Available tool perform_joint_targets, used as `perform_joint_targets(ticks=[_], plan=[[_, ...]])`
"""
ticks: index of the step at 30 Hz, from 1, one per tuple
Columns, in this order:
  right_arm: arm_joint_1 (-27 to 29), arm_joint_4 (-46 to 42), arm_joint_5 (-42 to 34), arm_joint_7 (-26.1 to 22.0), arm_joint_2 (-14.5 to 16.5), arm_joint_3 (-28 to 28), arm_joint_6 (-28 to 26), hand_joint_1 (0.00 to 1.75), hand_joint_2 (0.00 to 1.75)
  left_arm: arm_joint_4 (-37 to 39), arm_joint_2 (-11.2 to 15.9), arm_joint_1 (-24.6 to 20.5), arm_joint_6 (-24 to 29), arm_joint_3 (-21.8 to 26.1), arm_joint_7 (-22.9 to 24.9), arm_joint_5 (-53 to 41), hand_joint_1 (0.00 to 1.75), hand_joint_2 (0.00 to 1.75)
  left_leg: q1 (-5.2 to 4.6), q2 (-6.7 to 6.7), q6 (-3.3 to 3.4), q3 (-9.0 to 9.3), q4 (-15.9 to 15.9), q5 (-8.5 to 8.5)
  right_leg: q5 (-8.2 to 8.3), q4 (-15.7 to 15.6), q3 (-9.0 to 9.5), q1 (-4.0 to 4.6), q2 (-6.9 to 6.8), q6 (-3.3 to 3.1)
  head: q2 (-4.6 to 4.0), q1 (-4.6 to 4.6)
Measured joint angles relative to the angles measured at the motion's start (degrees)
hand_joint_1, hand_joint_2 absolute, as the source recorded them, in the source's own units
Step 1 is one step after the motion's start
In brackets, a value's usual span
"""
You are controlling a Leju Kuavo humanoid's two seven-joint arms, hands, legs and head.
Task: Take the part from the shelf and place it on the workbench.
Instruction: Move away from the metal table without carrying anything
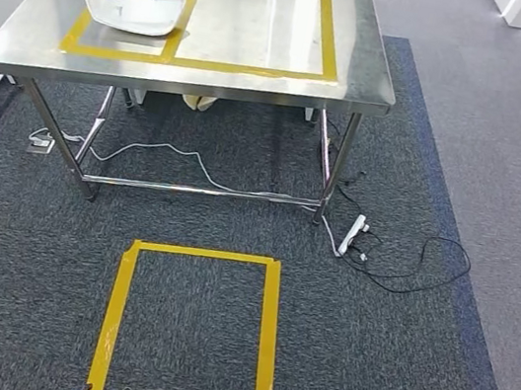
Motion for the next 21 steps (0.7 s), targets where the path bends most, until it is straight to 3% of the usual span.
perform_joint_targets(ticks=[1,3,4,6,7,9,11,12,13,14,15,16,18,19,21], plan=[[-0.01,0.00,0.00,0.00,0.00,-0.02,0.00,0.00,0.00,0.09,-0.01,-0.09,0.00,0.00,0.00,0.00,0.00,0.00,0.01,-0.01,0.05,3.06,-3.98,0.22,0.37,0.75,-1.15,0.00,0.01,0.28,0.01,-0.03],[-0.02,0.01,0.00,0.00,0.00,-0.05,0.00,0.00,0.00,0.27,-0.03,-0.31,0.00,0.00,-0.01,0.00,0.00,0.00,-0.17,-0.08,0.61,7.79,-11.28,-1.52,1.12,1.90,-2.75,0.05,0.02,0.94,0.02,-0.04],[-0.03,0.02,0.00,0.00,0.00,-0.07,0.00,0.00,0.00,0.39,-0.03,-0.42,0.00,0.00,-0.01,0.00,0.00,0.00,-0.33,-0.12,0.99,8.57,-13.07,-2.39,1.60,2.18,-3.27,0.06,0.01,1.29,0.02,-0.01],[0.04,0.09,-0.01,0.00,-0.01,-0.10,-0.01,0.00,0.00,0.69,-0.05,-0.46,-0.01,0.00,-0.01,0.04,0.00,0.00,-0.41,-0.02,2.06,7.75,-13.68,-2.14,2.22,2.43,-3.99,-0.07,0.13,2.07,0.01,-0.03],[0.12,0.15,-0.01,0.00,-0.01,-0.12,-0.02,0.00,0.00,0.82,-0.08,-0.47,-0.01,0.00,0.00,0.07,0.00,0.00,-0.37,0.09,2.72,7.09,-13.73,-1.57,1.25,3.03,-4.41,-0.15,0.31,2.43,0.00,0.00],[0.21,0.24,-0.01,0.03,-0.02,-0.20,-0.04,0.00,0.00,1.01,-0.16,-0.52,-0.02,0.00,0.00,0.09,0.00,0.00,-0.28,0.31,3.75,5.47,-13.85,-0.09,-3.81,6.90,-5.76,-0.30,0.80,2.96,0.00,0.13],[0.17,0.25,-0.01,0.06,-0.02,-0.35,-0.04,0.00,0.00,1.09,-0.22,-0.54,-0.02,0.01,0.00,0.09,0.00,0.00,-0.38,0.34,4.03,3.50,-13.81,1.53,-9.07,13.52,-7.07,-0.33,1.03,3.25,0.01,0.32],[0.15,0.25,-0.02,0.07,-0.03,-0.43,-0.04,0.00,0.00,1.14,-0.24,-0.53,-0.02,0.02,0.00,0.09,0.00,0.00,-0.43,0.36,4.00,2.39,-13.76,2.42,-9.73,16.30,-7.08,-0.33,1.06,3.32,0.00,0.37],[0.12,0.26,-0.01,0.07,-0.03,-0.48,-0.04,0.00,0.00,1.19,-0.25,-0.52,-0.02,0.02,0.00,0.09,0.00,0.00,-0.46,0.38,3.92,1.26,-13.71,3.31,-8.84,17.70,-6.40,-0.33,1.07,3.33,0.00,0.37],[0.11,0.26,-0.01,0.07,-0.04,-0.51,-0.04,0.00,0.00,1.23,-0.27,-0.53,-0.02,0.02,0.00,0.09,0.00,0.00,-0.46,0.39,3.80,0.13,-13.66,4.19,-6.94,17.35,-4.83,-0.33,1.07,3.29,0.01,0.36],[0.08,0.26,-0.01,0.07,-0.04,-0.52,-0.04,0.00,0.00,1.26,-0.29,-0.54,-0.02,0.02,0.00,0.09,0.00,0.00,-0.46,0.38,3.63,-0.83,-13.61,5.06,-5.02,15.16,-2.31,-0.33,1.08,3.20,0.01,0.37],[-0.03,0.26,0.00,0.06,-0.04,-0.54,-0.04,0.00,0.00,1.28,-0.32,-0.58,-0.02,0.02,0.00,0.09,0.00,0.00,-0.49,0.36,3.42,-1.58,-13.54,5.83,-4.25,11.27,1.10,-0.31,1.12,3.02,0.01,0.38],[-0.25,0.26,0.00,0.03,-0.04,-0.55,-0.04,0.00,0.00,1.30,-0.38,-0.68,-0.02,0.02,0.00,0.09,0.00,0.00,-0.59,0.32,2.86,-2.42,-13.42,7.28,-5.76,2.06,7.73,-0.16,1.25,2.40,0.02,0.43],[-0.29,0.26,0.00,0.01,-0.05,-0.56,-0.04,0.00,0.00,1.32,-0.40,-0.74,-0.02,0.02,0.00,0.09,0.00,0.00,-0.58,0.33,2.52,-2.61,-13.51,8.00,-6.82,-0.89,9.48,0.00,1.33,2.04,0.02,0.47],[-0.18,0.27,-0.01,0.00,-0.06,-0.57,-0.04,0.00,0.00,1.43,-0.40,-0.75,-0.02,0.01,0.00,0.09,0.00,0.00,-0.41,0.33,1.74,-2.86,-13.92,9.23,-6.74,-2.23,9.29,0.14,1.28,1.17,0.01,0.47]])
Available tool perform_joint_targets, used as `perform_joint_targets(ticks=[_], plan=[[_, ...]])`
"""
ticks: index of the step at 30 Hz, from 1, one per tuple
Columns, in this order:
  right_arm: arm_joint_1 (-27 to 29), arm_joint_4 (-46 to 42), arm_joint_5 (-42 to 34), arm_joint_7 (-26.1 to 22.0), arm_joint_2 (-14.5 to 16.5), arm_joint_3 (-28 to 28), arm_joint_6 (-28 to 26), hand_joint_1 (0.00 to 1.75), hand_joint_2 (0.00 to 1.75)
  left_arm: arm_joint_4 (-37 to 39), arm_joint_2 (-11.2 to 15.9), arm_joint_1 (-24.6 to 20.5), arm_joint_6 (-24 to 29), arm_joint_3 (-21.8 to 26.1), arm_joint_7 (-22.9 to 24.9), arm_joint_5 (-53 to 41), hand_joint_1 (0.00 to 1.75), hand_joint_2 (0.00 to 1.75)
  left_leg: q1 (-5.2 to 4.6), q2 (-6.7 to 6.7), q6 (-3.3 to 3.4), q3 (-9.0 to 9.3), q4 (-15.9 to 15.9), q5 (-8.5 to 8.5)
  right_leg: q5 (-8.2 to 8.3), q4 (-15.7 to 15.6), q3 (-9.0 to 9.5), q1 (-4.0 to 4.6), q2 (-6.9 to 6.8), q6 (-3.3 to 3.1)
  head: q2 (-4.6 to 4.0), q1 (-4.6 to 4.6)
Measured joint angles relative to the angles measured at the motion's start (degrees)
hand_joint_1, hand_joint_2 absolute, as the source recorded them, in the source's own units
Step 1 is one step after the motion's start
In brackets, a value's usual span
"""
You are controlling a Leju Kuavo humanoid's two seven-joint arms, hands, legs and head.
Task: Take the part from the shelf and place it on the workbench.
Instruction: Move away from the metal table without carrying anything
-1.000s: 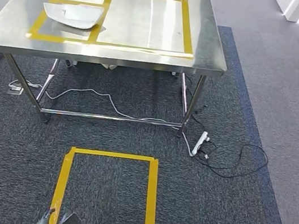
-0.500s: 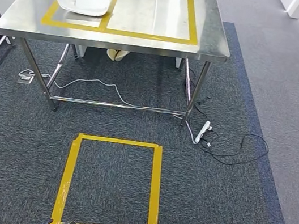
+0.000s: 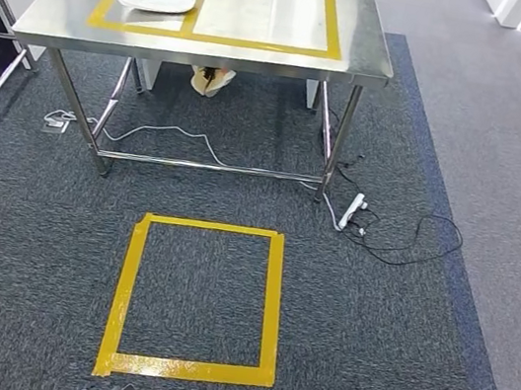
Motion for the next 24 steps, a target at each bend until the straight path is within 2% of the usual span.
perform_joint_targets(ticks=[1,2,3,4,5,6,7,8,9,10,11,12,13,14,16,17,19,20,21,22,23,24], plan=[[0.06,0.01,-0.01,0.01,0.01,-0.01,0.00,0.00,0.00,0.09,0.00,0.08,0.00,-0.01,0.00,0.00,0.00,0.00,0.11,-0.05,-0.37,-0.26,0.16,-0.61,0.65,0.10,-0.66,-0.02,-0.14,-0.50,0.00,-0.04],[0.12,0.01,-0.01,0.04,0.01,-0.02,-0.01,0.00,0.00,0.16,0.00,0.21,0.00,-0.01,0.04,0.00,0.00,0.00,0.18,-0.11,-0.67,-0.66,1.25,-2.54,1.42,0.13,-1.40,-0.10,-0.32,-1.03,0.00,-0.20],[0.16,0.02,-0.10,0.24,0.01,-0.02,-0.16,0.00,0.00,0.25,0.01,0.31,0.01,-0.01,0.69,-0.25,0.00,0.00,0.24,-0.16,-0.88,-1.18,3.55,-5.68,2.18,0.14,-2.24,-0.18,-0.50,-1.40,-0.01,-0.33],[0.21,0.02,-0.27,0.65,0.01,-0.07,-0.49,0.00,0.00,0.35,0.01,0.47,0.07,-0.04,2.20,-0.78,0.00,0.00,0.24,-0.18,-1.05,-1.70,6.92,-9.21,2.92,0.18,-3.14,-0.13,-0.62,-1.64,0.00,-0.48],[0.26,0.02,-0.49,1.16,0.01,-0.17,-0.92,0.00,0.00,0.51,0.00,0.68,0.22,-0.10,4.40,-1.49,0.00,0.00,0.24,-0.19,-1.17,-2.07,10.90,-11.88,3.65,0.22,-4.11,-0.08,-0.69,-1.75,-0.01,-0.56],[0.30,0.02,-0.74,1.70,0.01,-0.29,-1.38,0.00,0.00,0.71,-0.02,0.97,0.44,-0.17,6.82,-2.24,0.00,0.00,0.24,-0.19,-1.24,-2.20,14.48,-12.86,4.31,0.32,-5.12,-0.02,-0.74,-1.76,-0.01,-0.56],[0.32,0.02,-0.92,2.10,0.02,-0.42,-1.73,0.00,0.00,0.94,-0.05,1.39,0.70,-0.24,8.80,-2.78,0.00,0.00,0.23,-0.19,-1.23,-1.94,16.99,-11.99,4.96,0.48,-6.14,0.04,-0.76,-1.74,-0.01,-0.57],[0.36,0.02,-1.02,2.32,0.02,-0.52,-1.93,0.00,0.00,1.13,-0.10,1.88,0.93,-0.27,9.95,-3.10,0.00,0.00,0.21,-0.19,-1.12,-1.16,17.91,-9.99,5.55,0.75,-7.10,0.09,-0.77,-1.67,-0.01,-0.57],[0.40,0.02,-1.10,2.44,0.02,-0.56,-2.05,0.00,0.00,1.28,-0.16,2.30,1.07,-0.28,10.46,-3.27,0.00,0.00,0.16,-0.20,-0.89,0.45,16.85,-7.96,6.11,1.09,-8.02,0.13,-0.76,-1.55,-0.01,-0.57],[0.43,0.02,-1.16,2.52,0.03,-0.61,-2.13,0.00,0.00,1.39,-0.22,2.60,1.14,-0.31,10.72,-3.49,0.00,0.00,0.07,-0.20,-0.54,3.06,13.87,-6.99,6.62,1.46,-8.83,0.15,-0.77,-1.37,0.00,-0.57],[0.44,0.02,-1.22,2.56,0.04,-0.68,-2.17,0.00,0.00,1.46,-0.30,2.72,1.16,-0.36,10.86,-3.72,0.00,0.00,-0.08,-0.21,-0.15,6.31,9.42,-7.33,7.02,1.94,-9.52,0.24,-0.81,-1.14,-0.01,-0.56],[0.44,0.02,-1.26,2.57,0.05,-0.75,-2.20,0.00,0.00,1.52,-0.36,2.72,1.13,-0.42,11.01,-3.90,0.00,0.00,-0.23,-0.21,0.20,9.25,5.07,-8.55,7.39,2.36,-10.11,0.30,-0.89,-0.89,0.00,-0.52],[0.39,0.02,-1.28,2.58,0.06,-0.82,-2.22,0.00,0.00,1.59,-0.41,2.64,1.09,-0.50,11.11,-4.04,0.00,0.00,-0.37,-0.20,0.49,11.37,1.59,-9.94,7.75,2.70,-10.59,0.35,-0.99,-0.61,0.00,-0.54],[0.34,0.02,-1.30,2.58,0.06,-0.87,-2.25,0.00,0.00,1.64,-0.44,2.53,1.05,-0.57,11.20,-4.11,0.00,0.00,-0.46,-0.20,0.70,12.35,-0.58,-10.94,8.10,2.98,-11.06,0.41,-1.09,-0.30,-0.01,-0.53],[0.29,0.02,-1.31,2.58,0.06,-0.92,-2.31,0.00,0.00,1.74,-0.49,2.46,0.99,-0.64,11.28,-4.20,0.00,0.00,-0.27,-0.13,1.31,12.13,-1.79,-11.27,8.20,3.55,-12.13,0.36,-1.00,0.44,-0.01,-0.52],[0.34,0.02,-1.31,2.58,0.06,-0.94,-2.33,0.00,0.00,1.77,-0.50,2.52,0.97,-0.67,11.32,-4.31,0.00,0.00,-0.15,-0.08,1.70,11.79,-2.03,-11.02,7.23,4.77,-12.95,0.30,-0.81,0.81,-0.01,-0.40],[0.49,0.03,-1.32,2.52,0.06,-0.98,-2.34,0.00,0.00,1.87,-0.58,2.67,0.95,-0.79,11.52,-4.62,0.00,0.00,-0.11,0.02,2.27,10.91,-2.08,-10.16,3.28,10.62,-15.56,0.10,-0.36,1.41,0.00,-0.22],[0.54,0.03,-1.34,2.48,0.05,-1.00,-2.34,0.00,0.00,1.94,-0.61,2.69,0.93,-0.90,11.68,-4.77,0.00,0.00,-0.17,0.05,2.39,10.43,-2.05,-9.76,1.13,14.57,-17.01,0.03,-0.27,1.60,0.00,-0.13],[0.58,0.04,-1.36,2.42,0.05,-1.02,-2.34,0.00,0.00,2.01,-0.62,2.71,0.91,-1.02,11.87,-4.89,0.00,0.00,-0.22,0.07,2.38,9.96,-2.03,-9.37,-0.32,17.82,-18.05,-0.05,-0.23,1.75,0.00,-0.13],[0.63,0.04,-1.37,2.37,0.04,-1.03,-2.33,0.00,0.00,2.07,-0.61,2.73,0.88,-1.16,12.06,-5.01,0.00,0.00,-0.25,0.09,2.33,9.54,-1.99,-9.02,-0.77,19.30,-18.13,-0.11,-0.22,1.83,0.00,-0.14],[0.69,0.04,-1.37,2.32,0.04,-1.04,-2.30,0.00,0.00,2.11,-0.61,2.76,0.81,-1.32,12.23,-5.11,0.00,0.00,-0.27,0.10,2.26,9.23,-1.96,-8.72,-0.24,18.64,-17.10,-0.19,-0.23,1.86,0.00,-0.14],[0.73,0.04,-1.37,2.25,0.04,-1.05,-2.24,0.00,0.00,2.14,-0.60,2.78,0.71,-1.47,12.37,-5.22,0.00,0.00,-0.28,0.10,2.15,9.00,-1.93,-8.47,1.14,15.64,-14.82,-0.27,-0.23,1.80,0.01,-0.14]])
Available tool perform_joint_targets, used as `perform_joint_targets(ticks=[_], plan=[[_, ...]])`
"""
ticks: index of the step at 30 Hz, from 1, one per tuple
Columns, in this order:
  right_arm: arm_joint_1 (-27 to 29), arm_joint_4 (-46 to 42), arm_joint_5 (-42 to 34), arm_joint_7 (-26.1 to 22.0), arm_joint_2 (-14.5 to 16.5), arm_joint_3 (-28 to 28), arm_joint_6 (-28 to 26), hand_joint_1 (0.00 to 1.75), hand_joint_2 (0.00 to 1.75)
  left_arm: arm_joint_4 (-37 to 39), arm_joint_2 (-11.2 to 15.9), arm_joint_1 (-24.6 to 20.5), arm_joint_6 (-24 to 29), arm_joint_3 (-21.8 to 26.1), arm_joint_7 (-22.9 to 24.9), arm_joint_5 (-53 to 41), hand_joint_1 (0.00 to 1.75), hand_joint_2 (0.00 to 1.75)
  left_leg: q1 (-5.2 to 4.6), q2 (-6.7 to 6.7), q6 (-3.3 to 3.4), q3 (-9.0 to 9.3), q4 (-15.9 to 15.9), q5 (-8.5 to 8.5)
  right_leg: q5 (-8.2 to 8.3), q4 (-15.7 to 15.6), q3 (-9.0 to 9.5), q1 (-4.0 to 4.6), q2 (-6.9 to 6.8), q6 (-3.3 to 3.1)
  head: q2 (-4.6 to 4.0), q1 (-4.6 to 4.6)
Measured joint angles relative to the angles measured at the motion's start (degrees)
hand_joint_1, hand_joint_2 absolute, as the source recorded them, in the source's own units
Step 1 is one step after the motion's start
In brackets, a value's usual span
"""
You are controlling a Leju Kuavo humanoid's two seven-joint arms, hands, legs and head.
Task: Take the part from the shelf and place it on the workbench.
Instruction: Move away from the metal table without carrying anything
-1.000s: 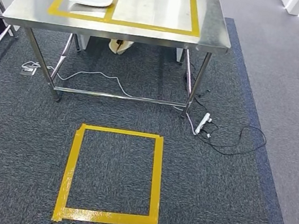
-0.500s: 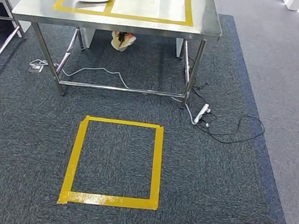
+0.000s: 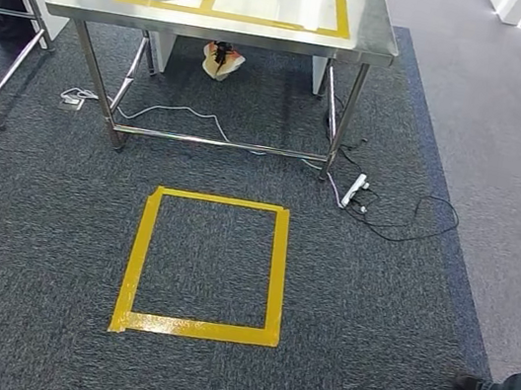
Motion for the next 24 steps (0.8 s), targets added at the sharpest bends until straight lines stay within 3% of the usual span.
perform_joint_targets(ticks=[2,4,7,12,16,21,22,24], plan=[[-0.07,0.00,0.00,-0.16,0.00,-0.10,0.14,0.00,0.00,0.02,0.01,-0.01,-0.21,-0.21,0.11,-0.14,0.00,0.00,-0.12,0.00,-0.37,-0.27,0.15,0.34,2.54,-8.67,5.68,-0.03,-0.02,-0.32,-0.01,0.03],[-0.19,-0.01,0.00,-0.29,0.00,-0.27,0.23,0.00,0.00,0.02,0.04,-0.08,-0.30,-0.26,0.25,-0.24,0.00,0.00,-0.40,0.01,-0.59,-0.67,0.46,0.51,3.22,-13.77,8.75,-0.04,0.05,-0.82,-0.01,-0.03],[-0.05,-0.02,0.04,-0.38,0.00,-0.36,0.36,0.00,0.00,0.08,0.10,-0.15,-0.34,-0.34,0.75,-0.57,0.00,0.00,-0.56,0.02,-0.10,-1.11,0.69,0.74,3.26,-14.30,8.62,0.02,0.08,-1.08,-0.02,-0.07],[-0.01,0.00,0.58,-0.63,0.00,-0.36,0.47,0.00,0.00,0.14,0.13,-0.14,-0.46,-0.62,1.11,-1.16,0.00,0.00,-0.29,0.01,-0.86,-1.08,0.21,1.30,3.36,-14.22,8.10,0.33,-0.10,-1.70,-0.02,-0.08],[-0.01,0.00,1.07,-0.74,0.00,-0.36,0.47,0.00,0.00,0.15,0.16,-0.13,-0.62,-0.85,1.32,-1.35,0.00,0.00,-0.15,0.00,-1.25,-1.13,0.17,1.52,3.43,-14.12,8.06,0.48,-0.09,-1.85,-0.01,-0.05],[-0.09,-0.03,1.54,-0.49,-0.04,-0.36,0.24,0.00,0.00,0.25,0.31,-0.15,-0.90,-1.42,1.63,-1.71,0.00,0.00,-0.29,-0.21,-0.37,-1.46,-0.16,1.97,3.74,-14.24,8.28,0.17,-0.34,-1.27,-0.01,-0.11],[-0.11,-0.07,1.72,-0.22,-0.08,-0.35,0.02,0.00,0.00,0.27,0.31,-0.18,-1.02,-1.53,1.79,-1.84,0.00,0.00,-0.10,-0.35,-0.28,-1.29,-0.81,2.36,3.18,-13.74,7.98,0.17,-0.30,-1.04,-0.01,-0.04],[-0.17,-0.24,1.96,0.37,-0.25,-0.34,-0.44,0.00,0.00,0.28,0.29,-0.23,-1.27,-1.67,2.00,-2.02,0.00,0.00,0.35,-0.68,-0.22,-1.13,-1.74,3.01,0.12,-9.36,5.80,-0.08,-0.02,-0.42,-0.01,0.13]])
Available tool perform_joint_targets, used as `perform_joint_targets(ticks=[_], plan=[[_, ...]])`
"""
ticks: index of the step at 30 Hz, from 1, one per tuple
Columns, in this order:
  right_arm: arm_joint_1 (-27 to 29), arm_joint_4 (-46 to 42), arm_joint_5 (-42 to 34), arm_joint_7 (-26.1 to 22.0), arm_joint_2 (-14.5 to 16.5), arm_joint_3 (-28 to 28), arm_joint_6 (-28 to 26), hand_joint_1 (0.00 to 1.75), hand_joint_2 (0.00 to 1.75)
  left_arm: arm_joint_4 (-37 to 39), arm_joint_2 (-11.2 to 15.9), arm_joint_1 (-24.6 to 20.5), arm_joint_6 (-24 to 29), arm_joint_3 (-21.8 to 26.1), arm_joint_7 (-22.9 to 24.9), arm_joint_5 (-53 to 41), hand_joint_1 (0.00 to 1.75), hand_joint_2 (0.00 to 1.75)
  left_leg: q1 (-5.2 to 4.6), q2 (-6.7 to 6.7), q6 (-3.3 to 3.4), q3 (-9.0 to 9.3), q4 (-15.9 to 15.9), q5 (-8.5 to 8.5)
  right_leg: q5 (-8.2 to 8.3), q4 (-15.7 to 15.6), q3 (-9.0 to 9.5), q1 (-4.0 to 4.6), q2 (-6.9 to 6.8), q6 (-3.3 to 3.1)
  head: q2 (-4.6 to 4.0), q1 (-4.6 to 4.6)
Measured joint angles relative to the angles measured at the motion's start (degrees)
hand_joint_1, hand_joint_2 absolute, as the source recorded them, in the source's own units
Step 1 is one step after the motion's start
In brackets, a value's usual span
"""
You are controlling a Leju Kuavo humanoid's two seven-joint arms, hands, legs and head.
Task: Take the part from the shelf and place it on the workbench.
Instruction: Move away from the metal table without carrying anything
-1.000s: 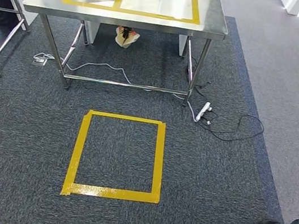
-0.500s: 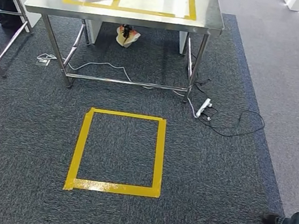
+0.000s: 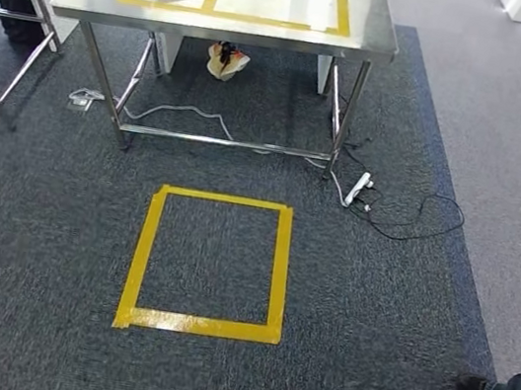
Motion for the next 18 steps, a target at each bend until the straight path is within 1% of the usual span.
perform_joint_targets(ticks=[1,2,3,4,5,6,7,8,9,10,11,12,13,14,15,16,17,18], plan=[[-0.04,-0.14,0.04,0.23,-0.10,0.01,-0.16,0.00,0.00,0.01,-0.01,0.02,-0.09,-0.03,0.02,-0.08,0.00,0.00,0.06,-0.21,0.01,-0.17,-0.07,0.11,-1.99,3.69,-1.71,-0.22,0.09,0.43,-0.01,0.08],[-0.07,-0.27,0.07,0.41,-0.25,0.01,-0.30,0.00,0.00,0.04,-0.01,0.06,-0.15,-0.06,0.04,-0.15,0.00,0.00,0.13,-0.44,-0.06,-0.39,-0.02,0.19,-3.62,7.48,-3.43,-0.50,0.13,0.84,0.00,0.11],[-0.07,-0.43,0.10,0.60,-0.41,0.01,-0.48,0.00,0.00,0.08,-0.02,0.10,-0.20,-0.09,0.08,-0.22,0.00,0.00,0.22,-0.75,-0.21,-0.57,0.05,0.27,-4.30,10.02,-4.54,-0.80,0.13,1.24,0.00,0.11],[-0.04,-0.57,0.11,0.75,-0.54,0.01,-0.62,0.00,0.00,0.13,-0.01,0.13,-0.22,-0.11,0.12,-0.25,0.00,0.00,0.38,-1.19,-0.43,-0.76,0.19,0.35,-3.87,10.52,-4.68,-1.09,0.13,1.63,-0.01,0.11],[0.01,-0.74,0.14,0.91,-0.69,0.02,-0.79,0.00,0.00,0.16,-0.01,0.12,-0.25,-0.13,0.19,-0.28,0.00,0.00,0.62,-1.75,-0.74,-0.98,0.45,0.39,-2.41,8.72,-3.67,-1.42,0.23,2.02,0.00,0.11],[0.05,-0.93,0.19,1.05,-0.80,0.02,-0.96,0.00,0.00,0.17,-0.02,0.09,-0.29,-0.15,0.27,-0.31,0.00,0.00,0.90,-2.39,-1.17,-1.27,0.91,0.35,-0.42,5.05,-1.69,-1.82,0.79,2.47,0.00,0.13],[0.05,-1.14,0.25,1.16,-0.87,0.03,-1.12,0.00,0.00,0.17,0.01,0.04,-0.31,-0.18,0.37,-0.32,0.00,0.00,1.09,-3.02,-1.72,-1.68,1.52,0.22,0.77,1.31,0.27,-2.09,2.10,2.90,0.00,0.24],[0.05,-1.32,0.31,1.24,-0.95,0.03,-1.27,0.00,0.00,0.17,0.04,0.00,-0.32,-0.20,0.50,-0.33,0.00,0.00,1.19,-3.60,-2.29,-2.15,2.22,0.06,1.52,-1.60,1.74,-2.30,3.16,2.75,0.01,0.34],[0.06,-1.49,0.38,1.30,-0.98,0.03,-1.39,0.00,0.00,0.17,0.07,-0.03,-0.32,-0.22,0.65,-0.34,0.00,0.00,1.21,-4.08,-2.80,-2.57,2.75,-0.03,1.58,-3.08,2.47,-2.35,4.01,2.34,0.01,0.41],[0.06,-1.62,0.42,1.33,-1.01,0.04,-1.47,0.00,0.00,0.17,0.11,-0.02,-0.32,-0.24,0.79,-0.34,0.00,0.00,1.21,-4.50,-3.25,-2.89,3.01,0.01,1.16,-3.17,2.46,-2.19,4.25,1.66,0.01,0.46],[0.09,-1.72,0.45,1.37,-1.04,0.04,-1.51,0.00,0.00,0.19,0.14,0.03,-0.32,-0.25,0.90,-0.35,0.00,0.00,1.29,-4.96,-3.61,-3.09,3.08,0.16,1.25,-2.89,2.45,-2.10,3.59,0.77,0.01,0.43],[0.12,-1.81,0.48,1.40,-1.05,0.05,-1.52,0.00,0.00,0.22,0.16,0.11,-0.32,-0.25,0.97,-0.35,0.00,0.00,1.41,-5.07,-3.88,-3.22,3.18,0.24,1.31,-2.68,2.34,-2.00,2.94,0.22,0.01,0.36],[0.13,-1.90,0.50,1.43,-1.07,0.05,-1.52,0.00,0.00,0.25,0.19,0.19,-0.32,-0.25,1.01,-0.35,0.00,0.00,1.44,-4.42,-4.03,-3.59,3.88,-0.23,1.44,-2.58,2.42,-1.90,2.24,-0.30,0.00,0.27],[0.17,-1.96,0.51,1.45,-1.08,0.05,-1.52,0.00,0.00,0.28,0.21,0.23,-0.33,-0.25,1.03,-0.35,0.00,0.00,1.40,-3.43,-4.08,-4.36,5.63,-1.43,1.59,-2.55,2.48,-1.80,1.50,-0.77,0.00,0.08],[0.23,-2.02,0.52,1.45,-1.08,0.05,-1.52,0.00,0.00,0.29,0.21,0.21,-0.33,-0.25,1.04,-0.35,0.00,0.00,1.30,-2.19,-4.02,-5.62,8.59,-3.31,1.74,-2.57,2.36,-1.64,0.71,-1.16,0.00,-0.14],[0.31,-2.05,0.53,1.45,-1.09,0.05,-1.52,0.00,0.00,0.29,0.21,0.16,-0.34,-0.25,1.04,-0.35,0.00,0.00,1.16,-1.16,-3.91,-7.29,12.56,-5.61,1.82,-2.55,2.36,-1.38,-0.11,-1.41,0.00,-0.31],[0.39,-2.08,0.53,1.45,-1.10,0.05,-1.52,0.00,0.00,0.30,0.21,0.12,-0.34,-0.26,1.04,-0.35,0.00,0.00,1.07,-0.81,-3.80,-8.92,16.61,-7.63,1.86,-2.53,2.19,-1.13,-0.96,-1.57,0.01,-0.41],[0.46,-2.11,0.53,1.46,-1.11,0.05,-1.53,0.00,0.00,0.30,0.21,0.13,-0.34,-0.26,1.04,-0.35,0.00,0.00,0.98,-0.69,-3.62,-9.99,19.61,-8.82,1.87,-2.51,2.06,-0.87,-1.83,-1.67,0.01,-0.42]])
